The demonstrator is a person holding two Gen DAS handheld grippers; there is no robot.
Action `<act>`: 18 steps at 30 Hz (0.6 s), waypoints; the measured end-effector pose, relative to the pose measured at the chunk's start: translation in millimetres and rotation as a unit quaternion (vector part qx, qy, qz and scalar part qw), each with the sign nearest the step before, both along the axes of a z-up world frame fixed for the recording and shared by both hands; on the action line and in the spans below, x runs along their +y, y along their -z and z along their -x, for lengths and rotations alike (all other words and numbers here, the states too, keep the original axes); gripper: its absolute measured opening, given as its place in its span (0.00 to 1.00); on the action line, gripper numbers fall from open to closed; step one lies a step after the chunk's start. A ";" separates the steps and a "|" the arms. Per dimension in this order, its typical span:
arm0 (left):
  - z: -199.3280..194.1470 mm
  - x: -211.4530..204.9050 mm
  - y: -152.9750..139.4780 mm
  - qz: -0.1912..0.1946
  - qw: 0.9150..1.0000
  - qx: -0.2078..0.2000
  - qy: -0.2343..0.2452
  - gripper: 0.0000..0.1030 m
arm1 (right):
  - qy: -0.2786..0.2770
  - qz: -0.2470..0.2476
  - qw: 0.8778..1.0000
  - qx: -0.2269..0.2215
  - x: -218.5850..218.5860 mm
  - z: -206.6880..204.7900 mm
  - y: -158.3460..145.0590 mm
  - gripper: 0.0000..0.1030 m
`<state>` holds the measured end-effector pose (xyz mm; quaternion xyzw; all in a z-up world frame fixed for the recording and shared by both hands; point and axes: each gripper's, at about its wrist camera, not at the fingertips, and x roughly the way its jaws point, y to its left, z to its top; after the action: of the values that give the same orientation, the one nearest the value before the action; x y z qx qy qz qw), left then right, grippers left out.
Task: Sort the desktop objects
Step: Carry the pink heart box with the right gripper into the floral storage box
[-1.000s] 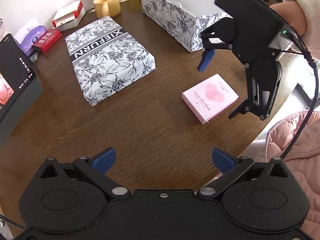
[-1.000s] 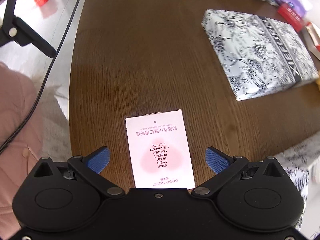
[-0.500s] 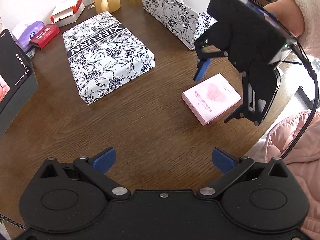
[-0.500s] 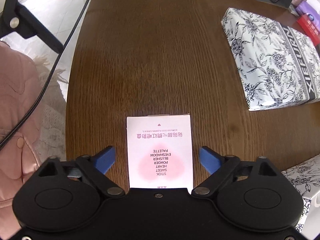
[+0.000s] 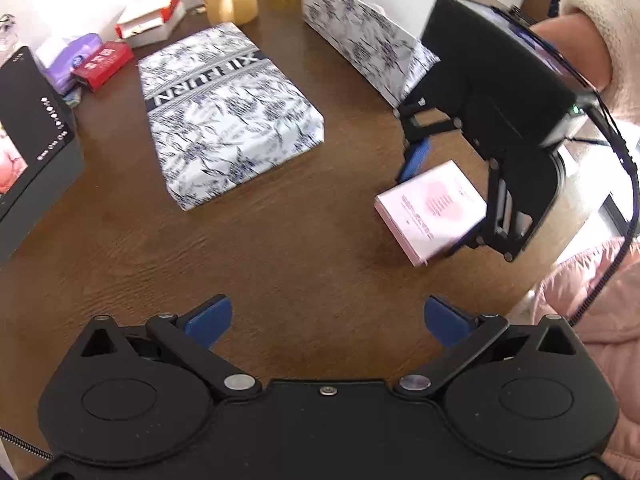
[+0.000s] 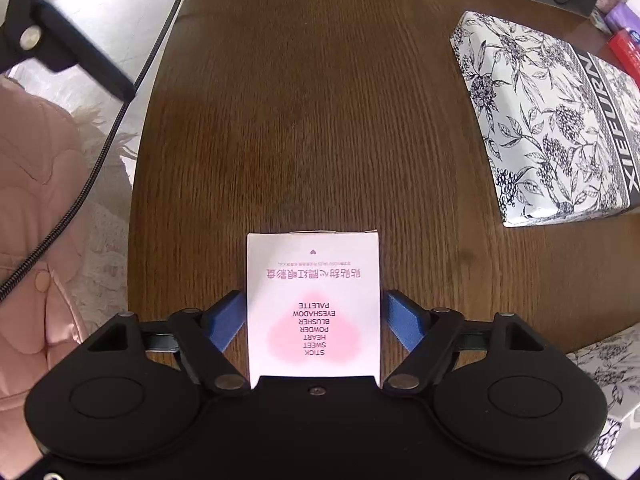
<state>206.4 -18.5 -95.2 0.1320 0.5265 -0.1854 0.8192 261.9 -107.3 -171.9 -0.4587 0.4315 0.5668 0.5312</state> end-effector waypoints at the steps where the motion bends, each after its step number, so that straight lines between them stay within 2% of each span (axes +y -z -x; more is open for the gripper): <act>1: -1.1 0.3 -0.7 0.002 1.000 -0.001 -0.005 1.00 | -0.002 0.001 1.000 0.001 -1.3 -1.0 -0.4 0.70; 10: -5.9 5.6 -11.8 0.016 0.999 -0.012 -0.039 1.00 | -0.037 0.005 0.999 0.005 -14.9 -10.0 -11.1 0.67; 13: -5.9 5.4 -22.9 0.023 0.999 -0.019 -0.044 1.00 | -0.030 -0.013 0.999 0.013 -24.5 -20.5 -22.7 0.67; 18: -8.9 4.1 -49.0 0.041 0.997 -0.031 -0.049 1.00 | -0.014 -0.067 0.997 0.029 -34.3 -40.4 -62.3 0.67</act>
<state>215.3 -14.3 -46.2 0.0781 0.4988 -0.1623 0.8478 302.3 -141.7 -109.6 -0.4118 0.4015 0.6151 0.5394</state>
